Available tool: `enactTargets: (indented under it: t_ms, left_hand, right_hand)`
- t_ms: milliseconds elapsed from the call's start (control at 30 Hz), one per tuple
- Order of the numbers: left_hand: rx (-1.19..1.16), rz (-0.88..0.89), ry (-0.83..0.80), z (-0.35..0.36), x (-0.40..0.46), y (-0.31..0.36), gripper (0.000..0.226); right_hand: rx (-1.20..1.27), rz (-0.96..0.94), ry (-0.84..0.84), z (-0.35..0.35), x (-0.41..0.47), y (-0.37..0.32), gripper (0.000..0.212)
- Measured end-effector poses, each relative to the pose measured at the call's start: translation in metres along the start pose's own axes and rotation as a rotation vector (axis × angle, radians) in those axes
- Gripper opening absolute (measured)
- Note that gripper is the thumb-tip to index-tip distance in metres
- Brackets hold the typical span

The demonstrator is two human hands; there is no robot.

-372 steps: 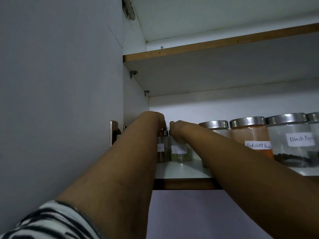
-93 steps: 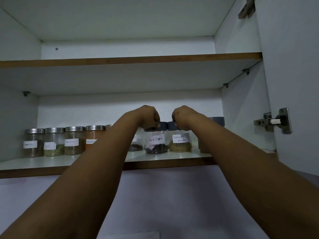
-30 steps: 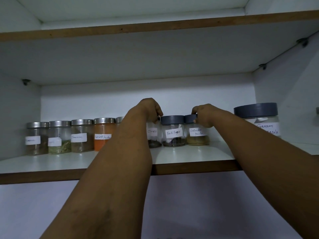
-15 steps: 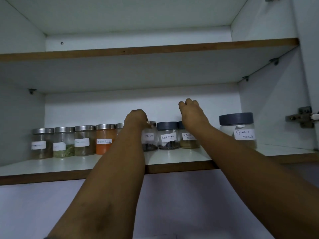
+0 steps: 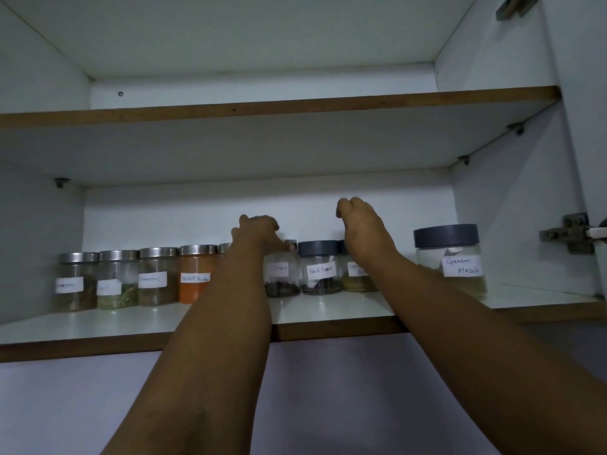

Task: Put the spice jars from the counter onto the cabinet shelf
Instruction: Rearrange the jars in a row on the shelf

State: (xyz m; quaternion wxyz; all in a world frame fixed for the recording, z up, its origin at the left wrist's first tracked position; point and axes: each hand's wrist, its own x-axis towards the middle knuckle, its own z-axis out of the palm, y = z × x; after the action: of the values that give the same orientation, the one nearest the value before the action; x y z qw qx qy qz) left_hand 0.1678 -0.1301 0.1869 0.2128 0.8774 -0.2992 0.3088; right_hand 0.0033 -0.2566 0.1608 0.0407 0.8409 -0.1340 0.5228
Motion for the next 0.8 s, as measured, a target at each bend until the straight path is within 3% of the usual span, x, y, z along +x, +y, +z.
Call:
enactTargets:
  t_ms: [67, 167, 267, 333, 433, 533, 633, 800]
  left_hand:
    - [-0.008, 0.020, 0.077, -0.007, -0.009, 0.011, 0.067]
    - [0.034, 0.085, 0.160, -0.022, -0.031, 0.037, 0.055]
    - [0.064, 0.254, 0.275, -0.029, -0.079, 0.075, 0.039]
    - [-0.044, 0.399, 0.452, -0.018, -0.121, 0.101, 0.042]
    - [-0.155, 0.533, 0.608, 0.017, -0.181, 0.133, 0.036]
    - [-0.136, 0.503, 0.713, 0.049, -0.209, 0.145, 0.036]
    - [-0.160, 0.541, 0.824, 0.068, -0.211, 0.143, 0.035]
    - [-0.144, 0.545, 0.910, 0.074, -0.207, 0.144, 0.034]
  right_hand:
    - [-0.005, -0.039, 0.069, -0.004, -0.001, -0.001, 0.048]
    - [-0.246, -0.158, 0.110, -0.017, -0.006, -0.004, 0.029]
    - [-0.432, -0.151, 0.054, -0.049, -0.016, 0.001, 0.042]
    - [-0.486, -0.051, 0.010, -0.080, -0.021, 0.017, 0.046]
    - [-0.399, 0.152, -0.289, -0.126, -0.030, 0.047, 0.059]
    - [-0.246, 0.189, -0.570, -0.146, -0.042, 0.073, 0.053]
    - [-0.126, 0.150, -0.515, -0.139, -0.048, 0.093, 0.034]
    - [-0.131, 0.103, -0.474, -0.107, -0.033, 0.107, 0.029]
